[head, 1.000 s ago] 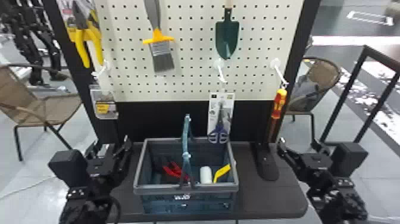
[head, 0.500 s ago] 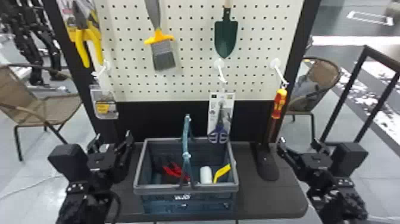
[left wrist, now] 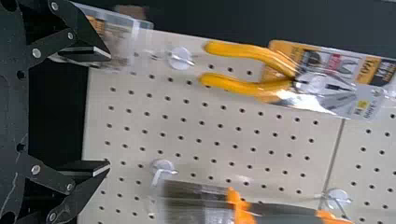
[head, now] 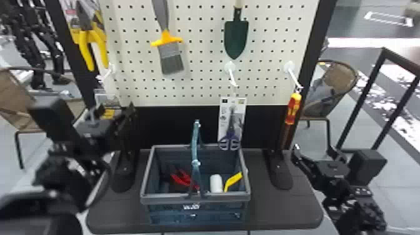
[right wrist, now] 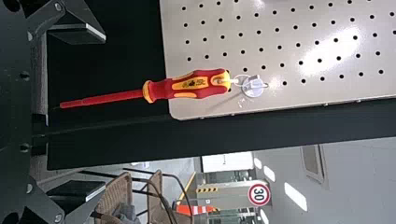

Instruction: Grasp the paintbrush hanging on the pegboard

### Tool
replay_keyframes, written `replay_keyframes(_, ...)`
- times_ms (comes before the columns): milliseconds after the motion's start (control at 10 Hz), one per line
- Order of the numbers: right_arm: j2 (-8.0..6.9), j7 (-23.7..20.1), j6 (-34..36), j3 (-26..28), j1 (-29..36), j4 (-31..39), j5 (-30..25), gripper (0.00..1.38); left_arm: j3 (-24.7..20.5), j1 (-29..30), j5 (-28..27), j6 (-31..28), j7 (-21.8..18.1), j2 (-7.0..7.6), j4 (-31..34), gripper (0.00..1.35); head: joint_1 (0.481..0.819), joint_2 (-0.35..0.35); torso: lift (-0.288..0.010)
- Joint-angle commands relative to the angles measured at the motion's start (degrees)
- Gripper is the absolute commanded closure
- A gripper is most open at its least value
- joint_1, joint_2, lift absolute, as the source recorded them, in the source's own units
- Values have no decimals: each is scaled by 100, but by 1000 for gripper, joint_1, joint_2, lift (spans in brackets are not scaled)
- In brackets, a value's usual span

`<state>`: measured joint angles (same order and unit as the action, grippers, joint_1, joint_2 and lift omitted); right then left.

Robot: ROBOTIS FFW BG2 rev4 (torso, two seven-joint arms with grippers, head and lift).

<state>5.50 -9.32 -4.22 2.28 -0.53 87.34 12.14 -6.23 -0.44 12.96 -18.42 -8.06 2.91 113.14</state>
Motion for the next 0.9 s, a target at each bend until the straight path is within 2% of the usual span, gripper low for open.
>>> replay_keyframes(0, 4, 0, 0, 0, 0, 2, -1, 182, -212, -492, 31, -531, -371, 26, 121, 447, 549, 0, -100)
replay_keyframes(200, 4, 0, 0, -9, -9, 2, -10, 182, -204, -993, 137, -813, -740, 175, 156, 447, 549, 0, -100)
replay_keyframes(500, 4, 0, 0, -9, -9, 11, -10, 182, -239, -1468, 260, -1067, -943, 307, 191, 447, 549, 0, -100)
replay_keyframes(800, 4, 0, 0, -9, -26, 11, -28, 182, -344, -1995, 602, -1727, -1259, 395, 165, 447, 549, 0, -100)
